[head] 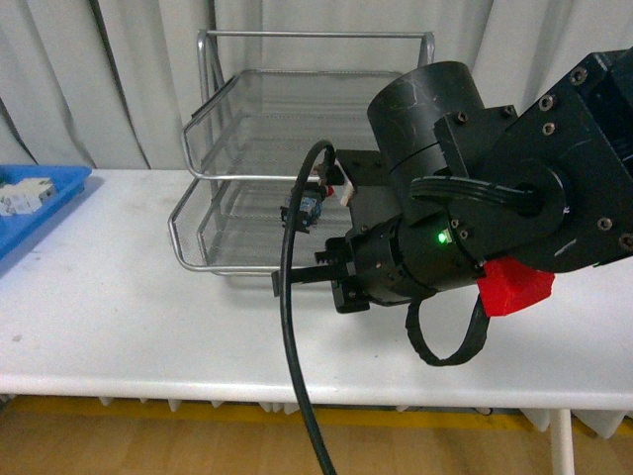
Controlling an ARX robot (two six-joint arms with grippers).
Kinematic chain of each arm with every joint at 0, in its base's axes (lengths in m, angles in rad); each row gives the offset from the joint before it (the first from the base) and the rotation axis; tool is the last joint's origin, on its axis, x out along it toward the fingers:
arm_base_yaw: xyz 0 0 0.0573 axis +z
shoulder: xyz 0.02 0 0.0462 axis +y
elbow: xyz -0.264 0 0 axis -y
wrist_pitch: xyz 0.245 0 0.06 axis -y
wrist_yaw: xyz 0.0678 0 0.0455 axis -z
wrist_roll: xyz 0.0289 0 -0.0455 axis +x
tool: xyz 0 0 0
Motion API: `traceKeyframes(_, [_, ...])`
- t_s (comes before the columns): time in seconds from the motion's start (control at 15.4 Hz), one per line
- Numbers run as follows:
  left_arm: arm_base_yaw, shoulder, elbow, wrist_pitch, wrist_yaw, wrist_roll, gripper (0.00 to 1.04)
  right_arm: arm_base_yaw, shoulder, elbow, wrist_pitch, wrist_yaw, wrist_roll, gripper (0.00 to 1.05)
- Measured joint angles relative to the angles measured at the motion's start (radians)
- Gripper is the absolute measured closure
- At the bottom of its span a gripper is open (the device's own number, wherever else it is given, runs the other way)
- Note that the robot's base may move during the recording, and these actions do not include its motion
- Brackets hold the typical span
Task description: Place button on rack with both arms
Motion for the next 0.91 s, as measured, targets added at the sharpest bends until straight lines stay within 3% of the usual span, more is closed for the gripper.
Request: traceKeyframes(0.91, [0.000,0.000,0.000,-0.001,0.000,0.000,0.07,-0.068,0.064,0.124,-0.030,-0.001,-0.069,1.03])
